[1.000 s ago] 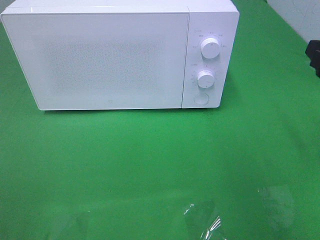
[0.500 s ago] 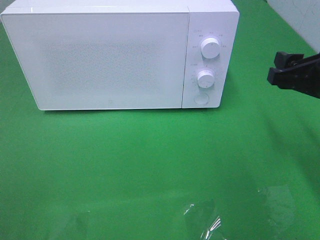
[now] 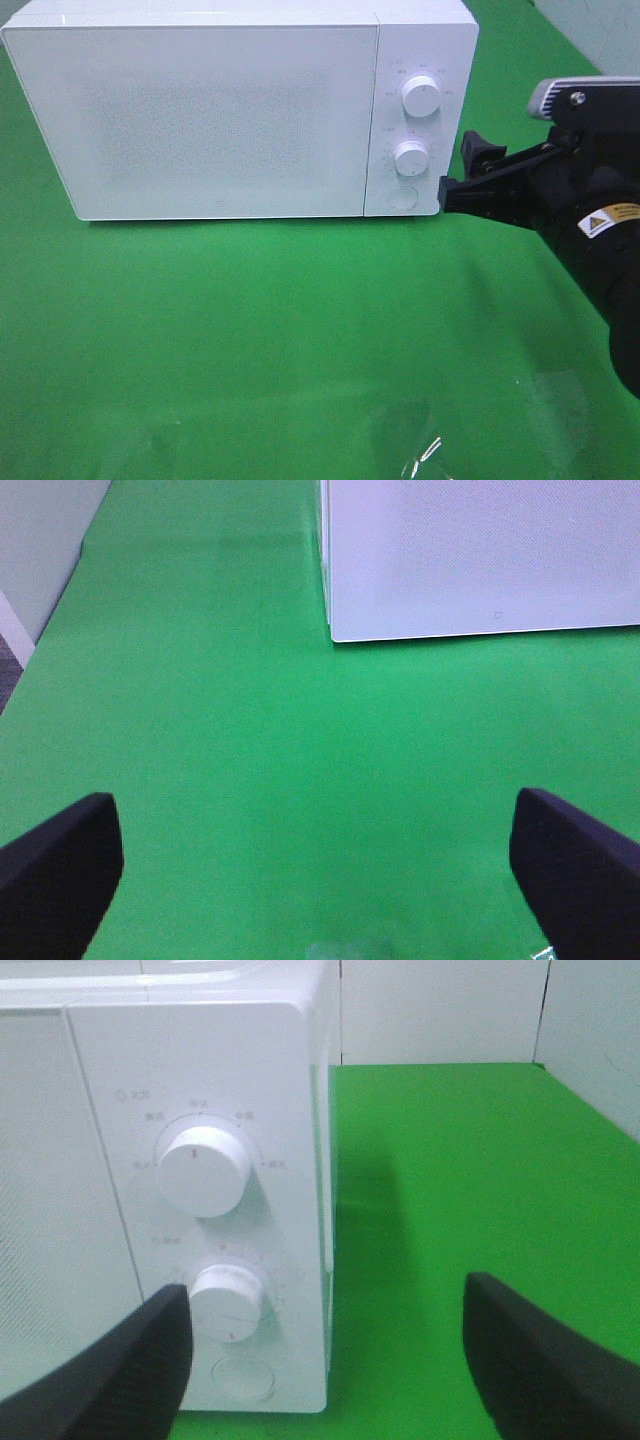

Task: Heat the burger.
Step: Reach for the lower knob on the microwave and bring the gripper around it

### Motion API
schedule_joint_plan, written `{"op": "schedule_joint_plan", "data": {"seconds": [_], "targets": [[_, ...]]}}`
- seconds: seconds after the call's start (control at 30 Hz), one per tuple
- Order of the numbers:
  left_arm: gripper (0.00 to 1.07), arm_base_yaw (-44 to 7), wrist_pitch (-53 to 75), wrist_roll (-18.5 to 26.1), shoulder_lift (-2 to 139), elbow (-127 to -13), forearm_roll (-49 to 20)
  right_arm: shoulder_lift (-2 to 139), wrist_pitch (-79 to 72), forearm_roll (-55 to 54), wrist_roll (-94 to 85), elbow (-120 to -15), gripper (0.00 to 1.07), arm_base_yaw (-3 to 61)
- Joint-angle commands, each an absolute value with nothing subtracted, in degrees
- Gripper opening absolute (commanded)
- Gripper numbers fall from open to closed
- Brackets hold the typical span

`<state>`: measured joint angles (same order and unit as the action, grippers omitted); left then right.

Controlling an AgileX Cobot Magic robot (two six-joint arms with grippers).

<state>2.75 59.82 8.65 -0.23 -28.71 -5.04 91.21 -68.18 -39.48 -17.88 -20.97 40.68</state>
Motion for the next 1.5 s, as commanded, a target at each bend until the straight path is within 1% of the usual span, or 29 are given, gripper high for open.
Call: {"op": "schedule_joint_plan", "data": {"seconds": [0.03, 0.07, 0.13, 0.23, 0.67, 0.73, 0.8, 1.0, 1.5], "targets": [[0.98, 2.8, 59.8, 8.1, -1.5, -28.6, -5.3, 92.8, -71.3, -41.5, -18.4, -21.1, 0.73, 42.6], [0.98, 2.8, 59.8, 8.1, -1.5, -28.6, -5.3, 94.1, -71.6, -44.0, -18.4, -21.9, 0.73, 44.2], [0.98, 2.8, 59.8, 8.1, -1.5, -28.6, -5.3, 95.1, -71.8, -45.3, -18.8, -22.7, 0.73, 45.5], [0.98, 2.8, 59.8, 8.1, -1.5, -28.6, -5.3, 96.5, -71.8, -45.6, -19.3, -24.2, 0.73, 46.1], [0.98, 2.8, 59.8, 8.2, -1.5, -28.6, -5.3, 102.4, -71.8, -45.7, -19.3, -29.7, 0.73, 46.3], [0.98, 2.8, 59.8, 8.1, -1.5, -28.6, -5.3, 103.6, -71.7, -45.7, -19.3, -30.6, 0.73, 46.0], [0.98, 2.8, 59.8, 8.1, -1.5, -28.6, -5.3, 105.8, -69.4, -45.1, -19.0, -33.0, 0.73, 43.7], [0.98, 2.8, 59.8, 8.1, -1.5, -28.6, -5.3, 108.3, -69.2, -43.7, -18.8, -35.8, 0.73, 41.8], [0.98, 2.8, 59.8, 8.1, -1.5, -28.6, -5.3, 114.2, -68.4, -42.7, -18.0, -40.9, 0.73, 40.9]]}}
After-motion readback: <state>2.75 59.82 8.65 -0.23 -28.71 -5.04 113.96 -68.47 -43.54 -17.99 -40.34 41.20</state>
